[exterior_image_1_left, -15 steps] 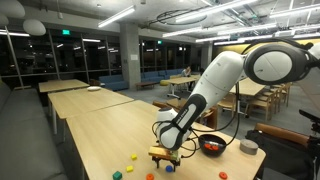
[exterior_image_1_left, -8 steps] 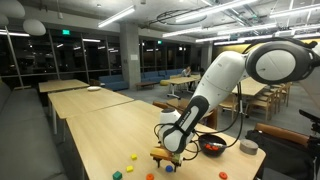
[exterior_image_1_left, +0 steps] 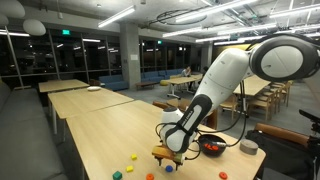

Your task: Put some of the rings in the black bowl

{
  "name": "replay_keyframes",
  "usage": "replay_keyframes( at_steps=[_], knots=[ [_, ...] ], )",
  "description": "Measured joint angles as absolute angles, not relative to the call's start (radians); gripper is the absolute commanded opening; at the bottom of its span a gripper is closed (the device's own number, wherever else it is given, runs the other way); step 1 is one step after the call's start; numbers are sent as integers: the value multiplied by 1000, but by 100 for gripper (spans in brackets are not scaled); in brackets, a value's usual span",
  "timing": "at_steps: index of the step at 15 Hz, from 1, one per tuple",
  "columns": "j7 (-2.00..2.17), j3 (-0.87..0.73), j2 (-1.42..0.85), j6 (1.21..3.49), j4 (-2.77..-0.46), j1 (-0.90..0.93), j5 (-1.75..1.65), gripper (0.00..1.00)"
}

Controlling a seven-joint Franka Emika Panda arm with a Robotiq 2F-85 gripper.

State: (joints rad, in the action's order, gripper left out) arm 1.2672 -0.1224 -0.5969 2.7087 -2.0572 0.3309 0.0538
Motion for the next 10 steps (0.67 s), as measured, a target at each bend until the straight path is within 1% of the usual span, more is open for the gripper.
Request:
replay_keyframes(
  at_steps=[3, 4, 5, 6, 7, 9, 10],
  knots=[
    [1267, -123, -593, 2709, -2059, 331, 53, 100],
    [1267, -123, -593, 2709, -2059, 331, 53, 75],
    [1267, -123, -593, 2709, -2059, 331, 53, 74],
    [1267, -123, -593, 2709, -2060, 331, 53, 68],
    [1267, -123, -593, 2709, -2060, 331, 53, 58],
    [1267, -123, -593, 2709, -2060, 331, 53, 42],
    [1267, -123, -593, 2709, -2061, 331, 53, 35]
  ],
)
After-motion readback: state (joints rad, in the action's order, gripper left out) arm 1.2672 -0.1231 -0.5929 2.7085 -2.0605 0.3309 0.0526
